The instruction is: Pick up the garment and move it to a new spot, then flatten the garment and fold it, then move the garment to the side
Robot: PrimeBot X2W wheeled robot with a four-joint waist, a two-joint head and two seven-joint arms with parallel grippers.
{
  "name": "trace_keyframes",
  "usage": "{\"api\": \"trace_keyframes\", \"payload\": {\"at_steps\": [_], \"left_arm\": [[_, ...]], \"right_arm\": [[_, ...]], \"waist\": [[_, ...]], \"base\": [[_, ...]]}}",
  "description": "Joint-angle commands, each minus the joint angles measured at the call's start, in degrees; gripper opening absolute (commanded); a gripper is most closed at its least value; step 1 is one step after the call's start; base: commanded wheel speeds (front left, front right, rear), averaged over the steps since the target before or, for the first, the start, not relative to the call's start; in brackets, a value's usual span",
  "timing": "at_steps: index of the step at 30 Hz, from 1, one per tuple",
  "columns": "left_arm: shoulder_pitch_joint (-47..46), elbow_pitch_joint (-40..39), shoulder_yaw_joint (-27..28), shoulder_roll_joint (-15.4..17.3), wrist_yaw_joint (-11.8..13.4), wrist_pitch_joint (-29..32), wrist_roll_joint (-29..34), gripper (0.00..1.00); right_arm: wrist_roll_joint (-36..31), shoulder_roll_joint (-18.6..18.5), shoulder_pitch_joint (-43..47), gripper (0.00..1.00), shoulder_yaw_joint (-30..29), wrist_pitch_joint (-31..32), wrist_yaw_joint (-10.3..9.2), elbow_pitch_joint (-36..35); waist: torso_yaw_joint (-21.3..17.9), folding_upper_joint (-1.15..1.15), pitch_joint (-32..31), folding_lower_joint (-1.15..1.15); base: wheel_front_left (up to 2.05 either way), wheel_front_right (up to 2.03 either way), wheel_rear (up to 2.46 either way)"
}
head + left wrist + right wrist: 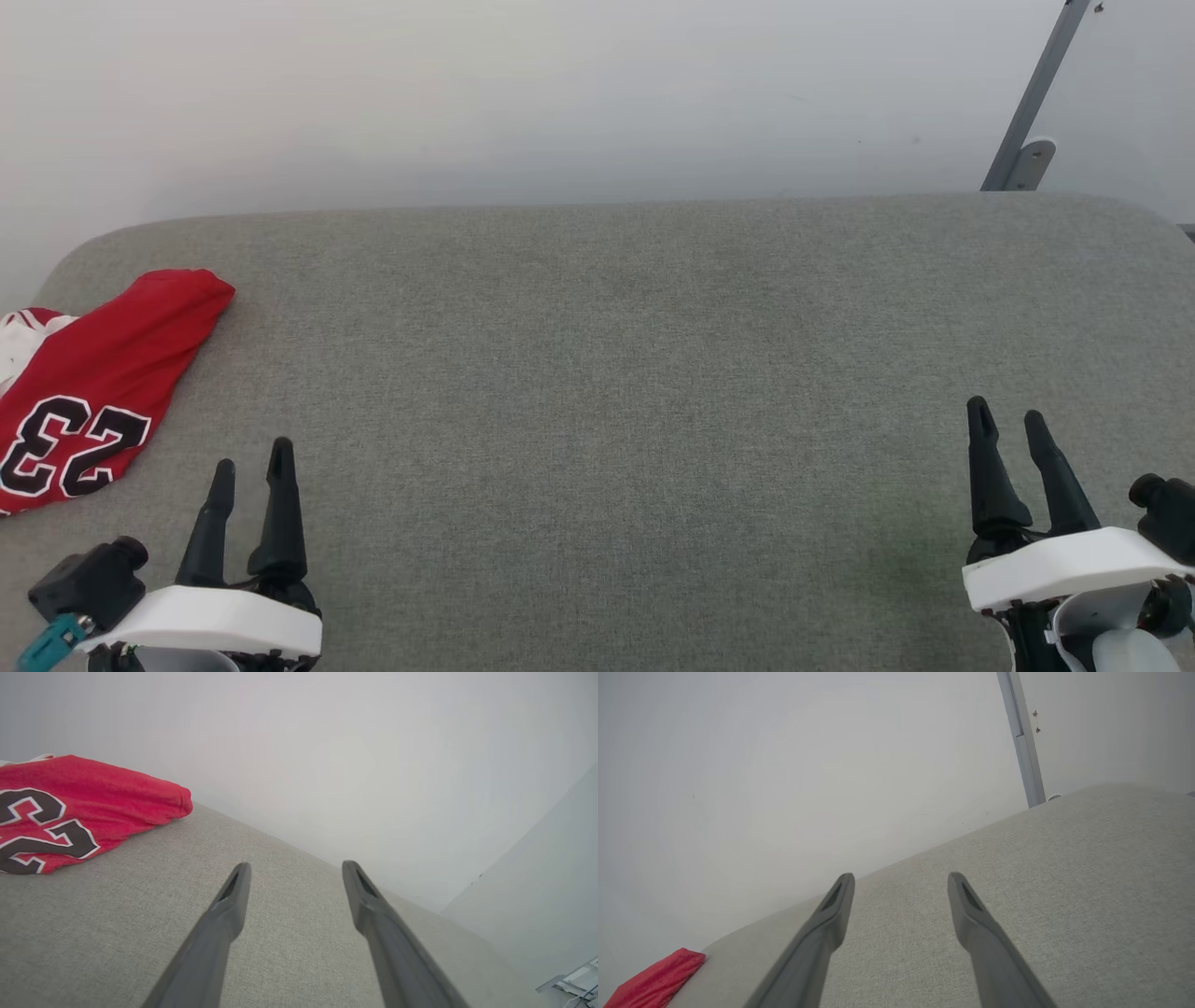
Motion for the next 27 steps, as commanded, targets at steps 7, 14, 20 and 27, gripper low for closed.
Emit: {"api": "trace_keyframes", "payload": {"at_steps": [7,14,20,27], "left_arm": [[0.55,-1.14,0.45,-0.20,-0.70,-1.33,5.04,1.00],[1.16,-1.61,0.03,-0.14,-0.81,-2.26,8.40,1.00],[1.39,-1.96,-0.70,0.40,-0.85,-3.11,10.66,1.00],[1.66,-2.37,-0.99,0.73,-0.86,-3.92,13.47,1.00]], "right_arm": [[-5.22,0.32,0.54,1.00,-0.14,-1.39,0.10,-1.83],[-8.99,0.56,1.12,1.00,-0.02,-2.36,0.10,-2.65],[-12.06,0.60,1.47,1.00,0.33,-3.17,0.10,-3.04],[-15.43,0.63,1.60,1.00,0.81,-3.95,0.11,-3.26]], "waist": [[-0.06,0.00,0.10,0.00],[-0.14,0.00,0.19,0.00],[-0.13,0.00,0.24,0.00],[-0.07,0.00,0.27,0.00]], "base": [[0.00,0.00,0.00],[0.00,0.00,0.00],[0.00,0.00,0.00],[0.00,0.00,0.00]]}}
